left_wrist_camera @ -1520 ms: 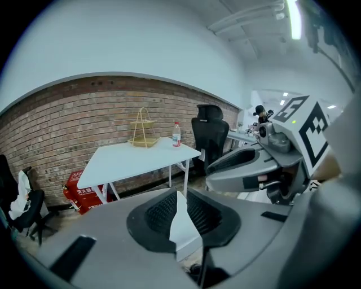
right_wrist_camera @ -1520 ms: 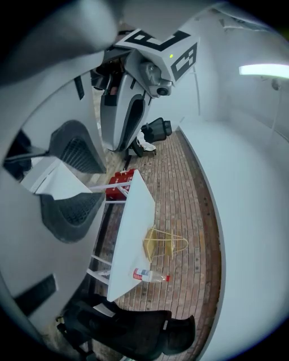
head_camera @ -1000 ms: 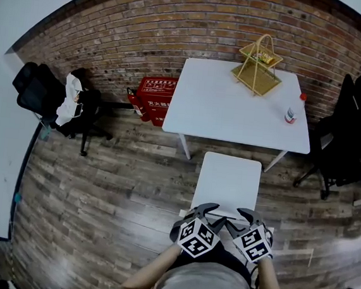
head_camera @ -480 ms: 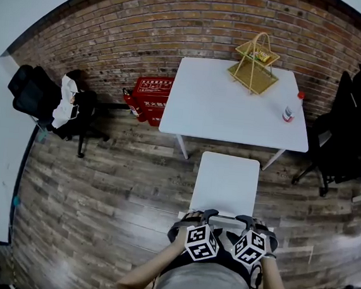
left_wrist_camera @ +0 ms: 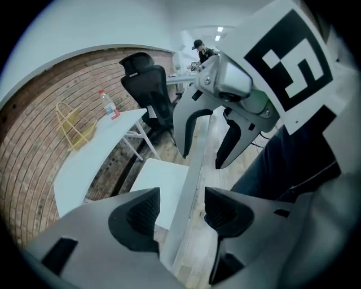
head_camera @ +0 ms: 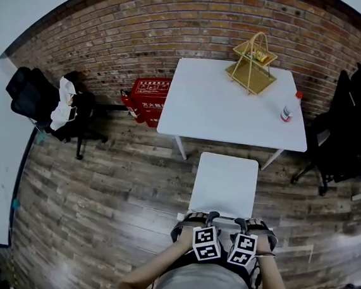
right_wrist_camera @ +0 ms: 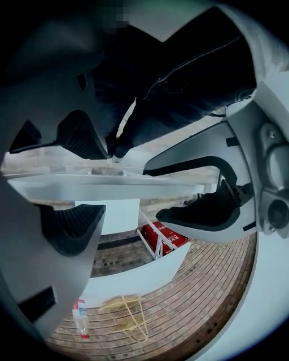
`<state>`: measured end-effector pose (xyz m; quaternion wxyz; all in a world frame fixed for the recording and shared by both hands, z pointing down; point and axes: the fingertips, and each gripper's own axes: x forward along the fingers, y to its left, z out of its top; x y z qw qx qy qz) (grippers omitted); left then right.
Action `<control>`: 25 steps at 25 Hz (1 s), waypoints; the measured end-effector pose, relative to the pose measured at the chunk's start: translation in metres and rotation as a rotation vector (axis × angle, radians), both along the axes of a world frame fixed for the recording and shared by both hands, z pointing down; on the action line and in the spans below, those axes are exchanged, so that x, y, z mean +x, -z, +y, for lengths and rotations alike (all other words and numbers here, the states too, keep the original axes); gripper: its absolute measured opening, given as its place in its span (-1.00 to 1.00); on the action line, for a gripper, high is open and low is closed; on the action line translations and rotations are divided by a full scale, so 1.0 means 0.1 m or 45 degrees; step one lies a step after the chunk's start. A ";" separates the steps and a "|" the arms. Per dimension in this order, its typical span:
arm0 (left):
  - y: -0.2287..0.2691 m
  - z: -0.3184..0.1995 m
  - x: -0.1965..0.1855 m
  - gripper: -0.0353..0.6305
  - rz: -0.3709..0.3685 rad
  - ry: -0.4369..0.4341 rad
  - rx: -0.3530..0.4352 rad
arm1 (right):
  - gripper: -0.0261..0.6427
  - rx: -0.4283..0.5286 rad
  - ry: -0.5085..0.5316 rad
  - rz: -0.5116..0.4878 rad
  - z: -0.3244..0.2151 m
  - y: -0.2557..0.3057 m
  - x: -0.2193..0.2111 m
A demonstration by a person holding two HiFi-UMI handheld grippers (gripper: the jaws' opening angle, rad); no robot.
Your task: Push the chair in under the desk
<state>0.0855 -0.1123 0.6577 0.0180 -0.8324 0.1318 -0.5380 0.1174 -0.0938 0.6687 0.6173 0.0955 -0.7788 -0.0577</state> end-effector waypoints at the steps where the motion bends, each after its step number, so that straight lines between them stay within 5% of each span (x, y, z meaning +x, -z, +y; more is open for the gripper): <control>1: -0.02 -0.01 0.01 -0.14 -0.015 -0.013 0.006 | -0.16 -0.005 -0.002 0.000 0.00 -0.02 0.00; 11: -0.18 0.01 0.08 -0.14 -0.022 -0.026 -0.095 | -0.17 -0.042 -0.006 -0.012 -0.01 -0.11 -0.03; 15: -0.22 0.02 0.07 -0.15 -0.080 -0.055 -0.064 | -0.41 -0.006 0.001 -0.022 -0.03 -0.10 -0.07; 18: -0.24 0.03 0.03 -0.45 -0.153 -0.122 0.015 | -0.52 0.033 0.003 -0.014 -0.05 -0.11 -0.09; 25: -0.27 0.04 0.03 -0.55 -0.204 -0.177 0.029 | -0.63 0.035 -0.076 -0.064 -0.09 -0.13 -0.08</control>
